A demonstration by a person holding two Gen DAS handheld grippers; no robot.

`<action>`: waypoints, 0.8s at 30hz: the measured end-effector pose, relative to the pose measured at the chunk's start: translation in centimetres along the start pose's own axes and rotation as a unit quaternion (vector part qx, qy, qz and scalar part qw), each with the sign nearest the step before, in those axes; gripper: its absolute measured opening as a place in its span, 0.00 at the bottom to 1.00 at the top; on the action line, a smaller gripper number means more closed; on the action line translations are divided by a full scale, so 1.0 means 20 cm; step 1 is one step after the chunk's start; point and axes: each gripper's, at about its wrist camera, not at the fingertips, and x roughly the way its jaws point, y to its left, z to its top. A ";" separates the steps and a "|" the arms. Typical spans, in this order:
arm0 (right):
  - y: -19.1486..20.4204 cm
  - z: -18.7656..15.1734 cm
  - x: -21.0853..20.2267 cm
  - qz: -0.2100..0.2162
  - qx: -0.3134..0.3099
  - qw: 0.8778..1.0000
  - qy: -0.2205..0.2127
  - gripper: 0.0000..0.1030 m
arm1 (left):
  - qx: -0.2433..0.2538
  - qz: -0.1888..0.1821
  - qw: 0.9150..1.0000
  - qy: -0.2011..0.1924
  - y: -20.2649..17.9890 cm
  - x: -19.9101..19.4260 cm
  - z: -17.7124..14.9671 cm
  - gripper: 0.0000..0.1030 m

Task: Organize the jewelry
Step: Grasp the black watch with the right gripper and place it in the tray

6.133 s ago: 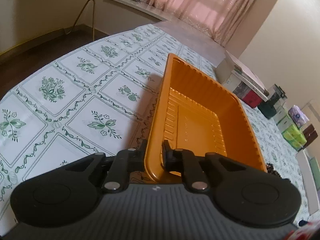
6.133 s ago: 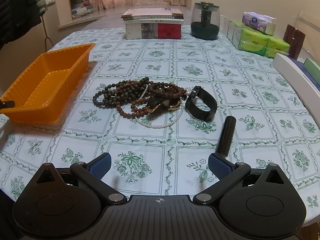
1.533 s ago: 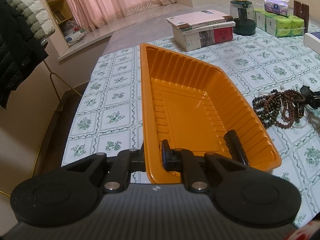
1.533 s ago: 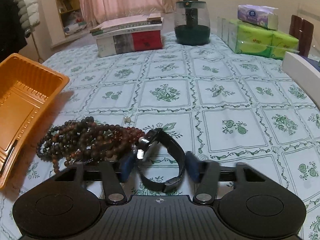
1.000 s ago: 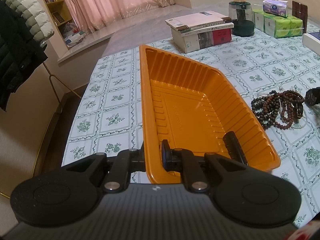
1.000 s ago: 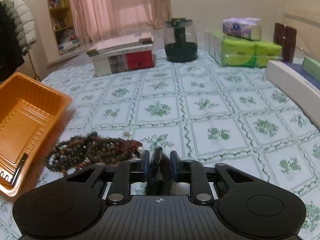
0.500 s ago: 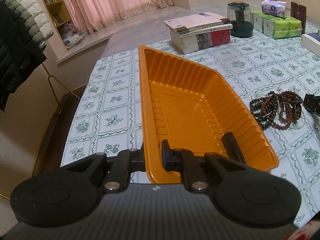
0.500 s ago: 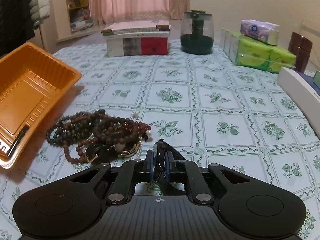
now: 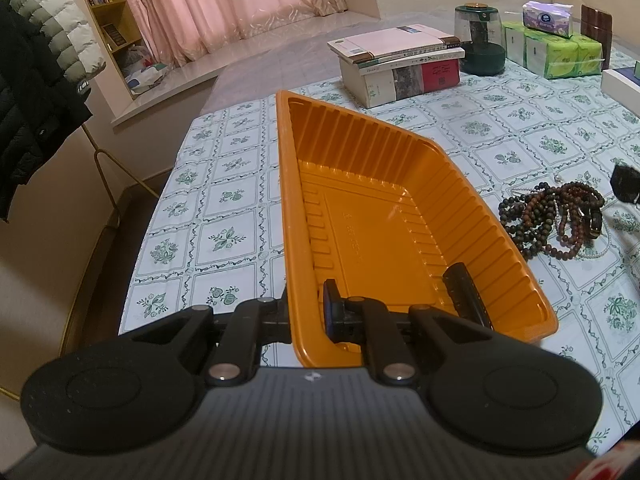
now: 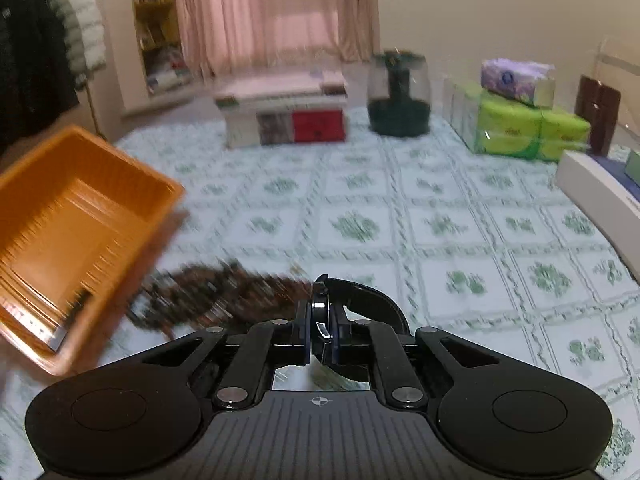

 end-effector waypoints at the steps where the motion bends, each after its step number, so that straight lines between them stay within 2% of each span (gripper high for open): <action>1: 0.03 0.02 -0.02 0.010 0.001 1.000 -0.005 0.09 | 0.000 0.000 1.000 0.000 0.00 0.00 0.00 0.11; 5: 0.20 0.10 -0.06 0.083 0.007 0.996 -0.015 0.09 | 0.002 -0.001 1.000 -0.001 0.00 0.00 0.00 0.11; 9: 0.43 0.13 -0.02 0.188 0.020 0.982 0.007 0.09 | 0.006 -0.004 1.000 -0.004 -0.01 0.00 0.01 0.11; 12: 0.60 0.13 0.05 0.238 0.013 0.971 0.022 0.09 | 0.008 -0.007 1.000 -0.005 -0.01 0.00 0.01 0.11; 17: 0.79 0.11 0.18 0.277 -0.002 0.960 0.049 0.09 | 0.009 -0.010 1.000 -0.006 0.00 0.00 0.00 0.11; 24: 0.82 0.08 0.29 0.308 0.038 0.948 0.075 0.09 | 0.005 -0.011 1.000 -0.005 0.01 0.01 -0.01 0.11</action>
